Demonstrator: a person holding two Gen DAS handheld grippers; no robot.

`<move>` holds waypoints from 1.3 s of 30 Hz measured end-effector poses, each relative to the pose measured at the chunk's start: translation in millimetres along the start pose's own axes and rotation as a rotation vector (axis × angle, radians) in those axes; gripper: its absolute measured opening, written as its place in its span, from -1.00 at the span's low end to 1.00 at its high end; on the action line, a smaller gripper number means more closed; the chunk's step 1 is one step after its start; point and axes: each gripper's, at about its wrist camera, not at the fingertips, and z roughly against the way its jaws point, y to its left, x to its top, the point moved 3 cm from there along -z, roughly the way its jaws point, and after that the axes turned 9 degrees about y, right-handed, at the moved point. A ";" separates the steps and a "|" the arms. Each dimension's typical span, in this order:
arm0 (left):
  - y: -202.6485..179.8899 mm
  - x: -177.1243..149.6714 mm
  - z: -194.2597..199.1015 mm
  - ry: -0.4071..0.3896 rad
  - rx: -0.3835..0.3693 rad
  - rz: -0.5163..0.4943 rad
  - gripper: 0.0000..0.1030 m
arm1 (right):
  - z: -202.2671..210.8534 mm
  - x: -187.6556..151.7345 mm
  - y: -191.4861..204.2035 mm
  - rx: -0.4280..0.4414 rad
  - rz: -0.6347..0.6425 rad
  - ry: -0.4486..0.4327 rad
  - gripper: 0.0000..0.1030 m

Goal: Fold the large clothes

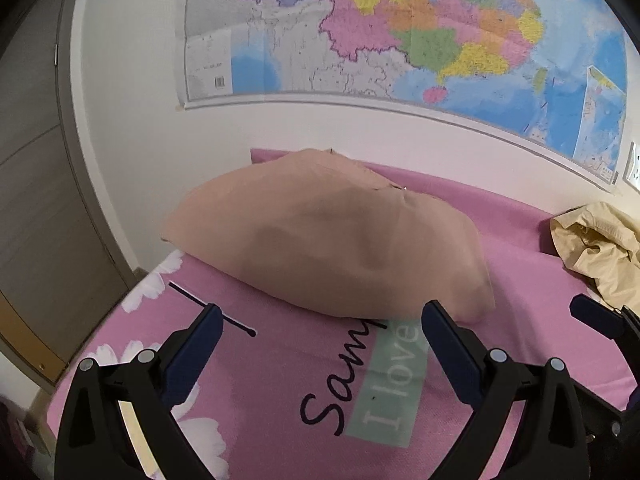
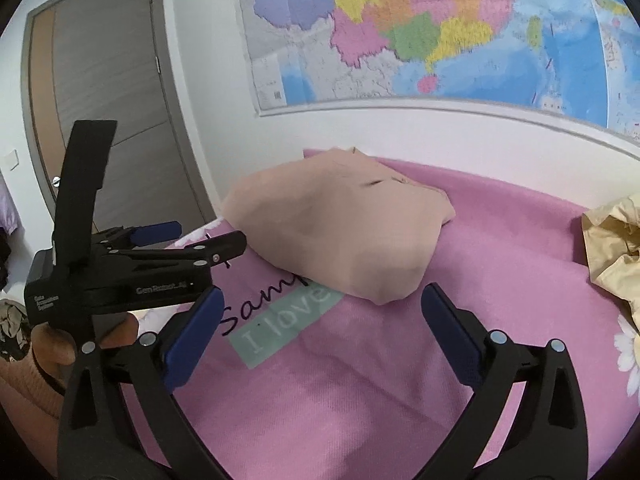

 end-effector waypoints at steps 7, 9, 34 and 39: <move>-3.3 -6.1 6.7 -0.016 0.001 -0.010 0.87 | 5.7 -3.8 -0.6 -0.002 -0.025 0.005 0.89; -2.7 -6.7 6.4 -0.012 -0.006 -0.008 0.87 | 7.5 -4.2 -0.8 -0.003 -0.026 0.003 0.89; 0.8 -19.8 21.8 -0.029 -0.013 -0.021 0.87 | 15.8 -10.9 5.5 0.006 -0.028 0.001 0.89; 1.3 -20.9 22.6 -0.028 -0.015 -0.021 0.87 | 16.4 -11.2 6.1 0.011 -0.026 0.004 0.89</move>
